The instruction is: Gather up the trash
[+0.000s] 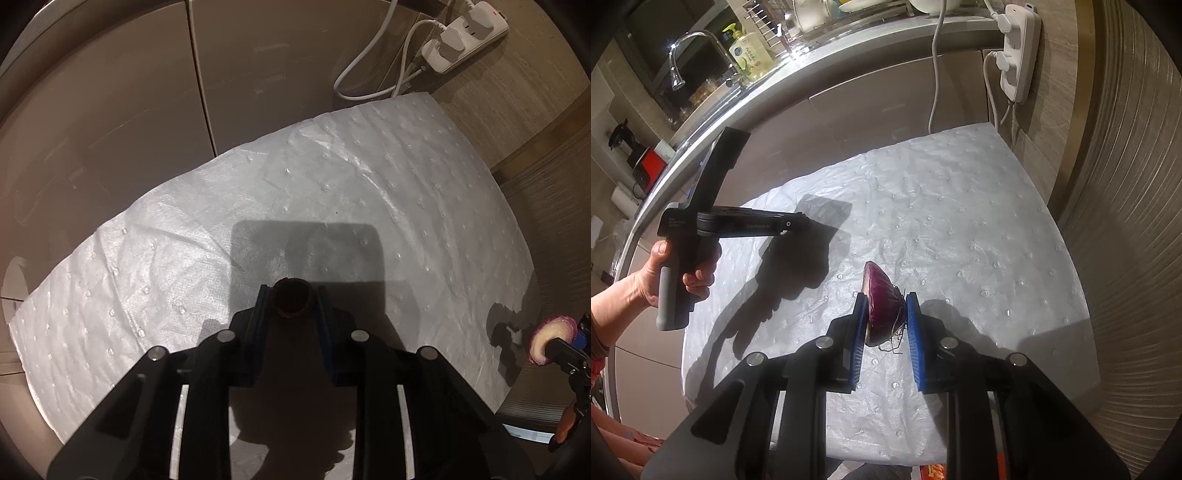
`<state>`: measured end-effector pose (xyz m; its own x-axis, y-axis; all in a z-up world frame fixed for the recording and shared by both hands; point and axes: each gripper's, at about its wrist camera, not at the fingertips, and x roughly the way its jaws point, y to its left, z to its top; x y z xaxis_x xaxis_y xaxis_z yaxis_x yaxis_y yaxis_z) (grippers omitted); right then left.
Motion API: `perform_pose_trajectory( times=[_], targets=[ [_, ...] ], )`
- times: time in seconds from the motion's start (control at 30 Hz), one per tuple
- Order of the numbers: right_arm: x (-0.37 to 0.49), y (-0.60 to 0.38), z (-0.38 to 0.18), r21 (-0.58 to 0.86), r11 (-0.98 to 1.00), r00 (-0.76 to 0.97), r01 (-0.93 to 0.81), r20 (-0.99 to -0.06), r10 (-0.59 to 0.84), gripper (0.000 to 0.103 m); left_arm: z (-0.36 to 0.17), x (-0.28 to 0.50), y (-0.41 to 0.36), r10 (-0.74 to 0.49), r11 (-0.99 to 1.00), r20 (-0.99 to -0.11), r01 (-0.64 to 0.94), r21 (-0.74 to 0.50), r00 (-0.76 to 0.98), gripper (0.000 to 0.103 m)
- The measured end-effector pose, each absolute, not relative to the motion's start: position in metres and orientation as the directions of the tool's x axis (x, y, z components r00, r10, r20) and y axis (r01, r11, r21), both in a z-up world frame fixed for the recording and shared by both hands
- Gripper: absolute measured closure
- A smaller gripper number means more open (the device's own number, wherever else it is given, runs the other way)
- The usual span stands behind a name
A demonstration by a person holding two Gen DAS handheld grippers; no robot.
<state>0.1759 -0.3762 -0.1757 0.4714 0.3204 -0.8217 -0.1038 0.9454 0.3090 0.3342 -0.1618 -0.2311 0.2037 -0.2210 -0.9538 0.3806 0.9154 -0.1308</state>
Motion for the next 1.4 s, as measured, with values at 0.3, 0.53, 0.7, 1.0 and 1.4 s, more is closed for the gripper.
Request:
perform_pose_trajectory(
  times=[0.3,0.53,0.7,1.0,1.4],
  targets=[
    [0.176,-0.341,-0.148,0.323,0.928,0.477,-0.185,-0.796,0.372,0.081,-0.164,0.291,-0.111,-0.267,0.923,-0.921,0.351,-0.159,0.283,0.079],
    [0.171,-0.263,-0.109,0.346,0.875,0.469,-0.339,-0.744,0.476,0.081,-0.119,0.216,0.003,-0.168,0.972,-0.916,0.213,-0.093,0.363,0.079],
    [0.161,-0.202,-0.084,0.361,0.831,0.451,-0.424,-0.711,0.54,0.081,-0.13,0.167,0.082,-0.094,0.992,-0.933,0.116,-0.056,0.346,0.079],
    [0.129,-0.111,-0.056,0.349,0.796,0.419,-0.495,-0.706,0.57,0.081,-0.213,0.147,0.167,-0.05,0.999,-0.972,0.021,-0.046,0.23,0.079],
    [0.099,-0.068,-0.054,0.316,0.812,0.403,-0.491,-0.744,0.533,0.081,-0.29,0.14,0.193,-0.037,0.998,-0.997,0.056,-0.033,0.074,0.055]
  ],
)
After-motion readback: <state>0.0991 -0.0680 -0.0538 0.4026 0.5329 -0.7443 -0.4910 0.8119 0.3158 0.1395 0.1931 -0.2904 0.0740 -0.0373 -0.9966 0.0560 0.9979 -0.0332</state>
